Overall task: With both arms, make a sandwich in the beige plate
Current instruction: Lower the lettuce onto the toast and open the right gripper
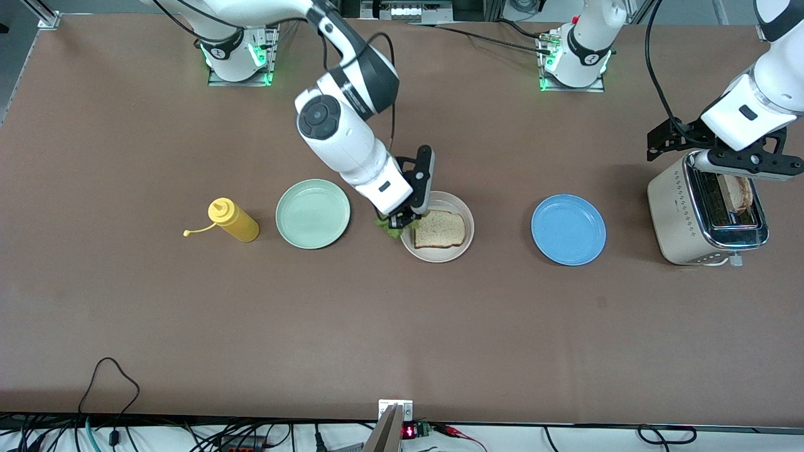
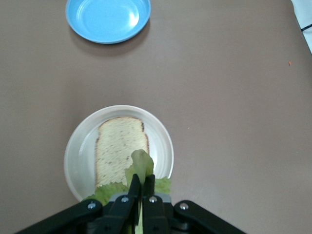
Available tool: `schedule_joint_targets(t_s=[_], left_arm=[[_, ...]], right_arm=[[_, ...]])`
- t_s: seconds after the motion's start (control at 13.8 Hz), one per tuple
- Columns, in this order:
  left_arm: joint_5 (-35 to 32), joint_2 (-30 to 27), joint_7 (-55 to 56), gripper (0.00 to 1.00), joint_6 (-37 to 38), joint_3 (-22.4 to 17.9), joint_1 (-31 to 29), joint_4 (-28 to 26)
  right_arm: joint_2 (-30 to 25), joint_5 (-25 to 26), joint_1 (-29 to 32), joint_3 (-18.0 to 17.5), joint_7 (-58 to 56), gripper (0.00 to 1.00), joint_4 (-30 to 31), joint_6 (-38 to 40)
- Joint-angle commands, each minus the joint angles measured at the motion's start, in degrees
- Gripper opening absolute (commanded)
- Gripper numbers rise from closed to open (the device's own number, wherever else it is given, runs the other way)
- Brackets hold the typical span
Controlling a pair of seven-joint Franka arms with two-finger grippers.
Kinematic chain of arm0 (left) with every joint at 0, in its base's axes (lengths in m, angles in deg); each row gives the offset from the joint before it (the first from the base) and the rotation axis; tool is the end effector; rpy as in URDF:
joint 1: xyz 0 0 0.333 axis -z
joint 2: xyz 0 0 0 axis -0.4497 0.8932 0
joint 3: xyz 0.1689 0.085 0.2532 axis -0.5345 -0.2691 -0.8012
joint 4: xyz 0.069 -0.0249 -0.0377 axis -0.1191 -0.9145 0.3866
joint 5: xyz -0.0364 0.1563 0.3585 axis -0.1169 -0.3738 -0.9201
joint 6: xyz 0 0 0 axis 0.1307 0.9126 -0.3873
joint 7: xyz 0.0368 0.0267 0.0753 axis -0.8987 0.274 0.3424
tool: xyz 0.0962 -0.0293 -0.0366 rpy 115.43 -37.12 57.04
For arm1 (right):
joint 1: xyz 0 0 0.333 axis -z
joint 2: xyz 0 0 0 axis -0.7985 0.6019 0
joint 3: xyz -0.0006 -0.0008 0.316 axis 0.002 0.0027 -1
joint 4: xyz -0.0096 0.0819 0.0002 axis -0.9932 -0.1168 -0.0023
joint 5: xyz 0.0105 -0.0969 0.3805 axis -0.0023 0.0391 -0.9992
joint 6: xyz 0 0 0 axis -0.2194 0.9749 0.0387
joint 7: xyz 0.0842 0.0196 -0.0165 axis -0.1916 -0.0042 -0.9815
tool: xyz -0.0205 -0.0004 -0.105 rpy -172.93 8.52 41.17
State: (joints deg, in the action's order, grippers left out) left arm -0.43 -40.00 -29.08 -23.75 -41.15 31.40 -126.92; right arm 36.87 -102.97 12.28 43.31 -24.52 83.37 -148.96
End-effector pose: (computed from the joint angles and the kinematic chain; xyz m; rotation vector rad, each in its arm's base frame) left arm 0.5386 -0.0357 0.5718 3.1300 -0.1951 -0.0635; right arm 0.5659 0.4953 0.3596 -2.1703 -1.8666 -0.5323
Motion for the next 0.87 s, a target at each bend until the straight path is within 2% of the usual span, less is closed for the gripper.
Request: schedule_joint_targets(t_s=[0.0, 0.36, 0.8], left_arm=[[-1.03, 0.08, 0.22, 1.00, 0.89, -0.07, 0.15, 0.75], [-0.94, 0.17, 0.22, 1.00, 0.89, -0.07, 0.15, 0.75], [-0.94, 0.17, 0.22, 1.00, 0.89, -0.07, 0.07, 0.75]], right_arm=[[3.74, -1.01, -1.83, 0.49, 1.29, 0.00, -1.55, -5.04], [8.40, -0.93, -4.03, 0.49, 4.72, 0.00, -1.37, -14.71], [10.34, -0.84, -6.40, 0.58, 8.41, 0.00, -1.28, -18.50]])
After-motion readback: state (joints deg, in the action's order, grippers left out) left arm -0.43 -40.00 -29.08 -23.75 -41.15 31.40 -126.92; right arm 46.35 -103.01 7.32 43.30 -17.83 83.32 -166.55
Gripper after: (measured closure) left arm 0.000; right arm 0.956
